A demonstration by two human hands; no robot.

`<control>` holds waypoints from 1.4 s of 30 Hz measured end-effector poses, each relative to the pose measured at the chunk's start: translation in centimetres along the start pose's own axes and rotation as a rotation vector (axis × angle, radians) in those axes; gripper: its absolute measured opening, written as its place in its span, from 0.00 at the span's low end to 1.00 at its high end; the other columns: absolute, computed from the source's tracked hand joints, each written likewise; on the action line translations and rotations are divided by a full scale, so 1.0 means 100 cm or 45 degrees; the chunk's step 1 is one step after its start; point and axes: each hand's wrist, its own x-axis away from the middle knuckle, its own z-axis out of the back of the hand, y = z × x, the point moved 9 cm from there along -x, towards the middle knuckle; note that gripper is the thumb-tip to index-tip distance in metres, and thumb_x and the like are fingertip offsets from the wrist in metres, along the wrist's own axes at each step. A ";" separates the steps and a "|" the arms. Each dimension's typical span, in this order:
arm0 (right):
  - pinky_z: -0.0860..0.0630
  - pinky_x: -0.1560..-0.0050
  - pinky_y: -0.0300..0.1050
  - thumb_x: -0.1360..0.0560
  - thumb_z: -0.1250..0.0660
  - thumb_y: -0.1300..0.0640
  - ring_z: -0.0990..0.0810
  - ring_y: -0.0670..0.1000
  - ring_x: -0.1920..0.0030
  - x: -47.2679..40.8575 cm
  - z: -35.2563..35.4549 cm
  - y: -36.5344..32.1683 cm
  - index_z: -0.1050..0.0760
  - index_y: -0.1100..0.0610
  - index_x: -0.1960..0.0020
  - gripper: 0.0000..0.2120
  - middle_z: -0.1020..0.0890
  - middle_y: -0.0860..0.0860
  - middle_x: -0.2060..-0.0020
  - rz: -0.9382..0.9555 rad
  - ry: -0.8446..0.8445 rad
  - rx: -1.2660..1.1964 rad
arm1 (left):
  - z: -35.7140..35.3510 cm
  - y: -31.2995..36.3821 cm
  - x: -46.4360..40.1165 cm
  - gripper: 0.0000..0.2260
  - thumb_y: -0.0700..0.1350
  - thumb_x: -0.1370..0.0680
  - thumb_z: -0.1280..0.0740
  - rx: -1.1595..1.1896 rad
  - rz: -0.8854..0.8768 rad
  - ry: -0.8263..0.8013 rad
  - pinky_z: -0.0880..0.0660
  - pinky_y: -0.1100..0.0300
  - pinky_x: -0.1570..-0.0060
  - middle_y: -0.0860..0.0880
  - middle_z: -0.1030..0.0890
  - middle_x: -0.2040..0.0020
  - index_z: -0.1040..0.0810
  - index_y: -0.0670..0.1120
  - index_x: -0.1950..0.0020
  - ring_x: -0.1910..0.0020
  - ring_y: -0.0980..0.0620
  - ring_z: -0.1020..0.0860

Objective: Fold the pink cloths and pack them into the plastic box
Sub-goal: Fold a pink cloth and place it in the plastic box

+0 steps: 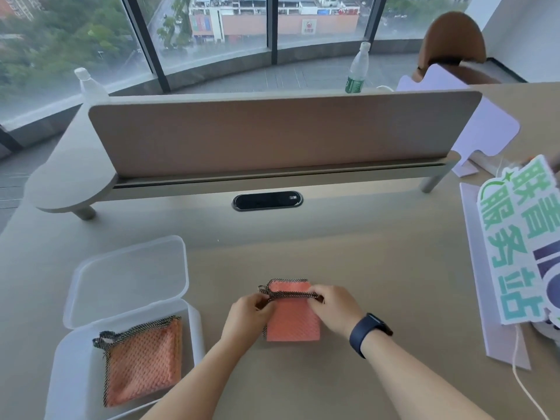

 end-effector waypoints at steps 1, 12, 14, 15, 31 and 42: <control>0.26 0.57 0.43 0.25 0.36 0.54 0.20 0.48 0.58 -0.005 0.000 0.002 0.20 0.47 0.45 0.11 0.15 0.46 0.57 -0.017 -0.006 0.002 | -0.002 -0.001 -0.005 0.10 0.50 0.27 0.33 0.008 0.019 0.000 0.36 0.58 0.70 0.50 0.26 0.72 0.24 0.46 0.65 0.72 0.55 0.32; 0.34 0.69 0.41 0.24 0.34 0.51 0.23 0.49 0.63 -0.038 -0.005 0.018 0.25 0.50 0.53 0.03 0.22 0.44 0.66 -0.164 0.043 0.055 | -0.006 -0.014 -0.032 0.16 0.54 0.26 0.36 -0.136 0.214 0.150 0.35 0.59 0.71 0.46 0.23 0.70 0.27 0.42 0.65 0.70 0.49 0.30; 0.35 0.71 0.40 0.24 0.34 0.50 0.24 0.48 0.65 -0.039 -0.006 0.024 0.25 0.51 0.54 0.05 0.23 0.44 0.67 -0.221 0.062 0.056 | -0.006 -0.015 -0.033 0.16 0.56 0.26 0.35 -0.193 0.233 0.169 0.34 0.59 0.71 0.48 0.22 0.70 0.26 0.44 0.65 0.68 0.48 0.25; 0.36 0.72 0.39 0.24 0.34 0.50 0.25 0.48 0.66 -0.040 -0.007 0.027 0.25 0.52 0.55 0.06 0.23 0.45 0.67 -0.243 0.072 0.060 | -0.006 -0.014 -0.033 0.16 0.57 0.26 0.35 -0.227 0.236 0.179 0.34 0.59 0.71 0.49 0.22 0.70 0.26 0.45 0.65 0.67 0.49 0.24; 0.37 0.73 0.41 0.26 0.37 0.53 0.30 0.48 0.70 -0.020 -0.028 0.031 0.33 0.54 0.65 0.11 0.26 0.49 0.65 -0.406 0.134 -0.048 | -0.011 -0.010 -0.024 0.13 0.56 0.26 0.34 -0.343 0.244 0.185 0.34 0.59 0.66 0.53 0.29 0.57 0.32 0.52 0.65 0.62 0.51 0.28; 0.30 0.66 0.45 0.29 0.32 0.56 0.22 0.53 0.64 0.017 -0.022 0.012 0.27 0.57 0.61 0.06 0.19 0.53 0.65 -0.344 0.250 -0.423 | 0.010 -0.003 0.000 0.08 0.50 0.29 0.31 0.100 0.183 0.055 0.30 0.60 0.65 0.52 0.22 0.65 0.26 0.48 0.61 0.66 0.53 0.26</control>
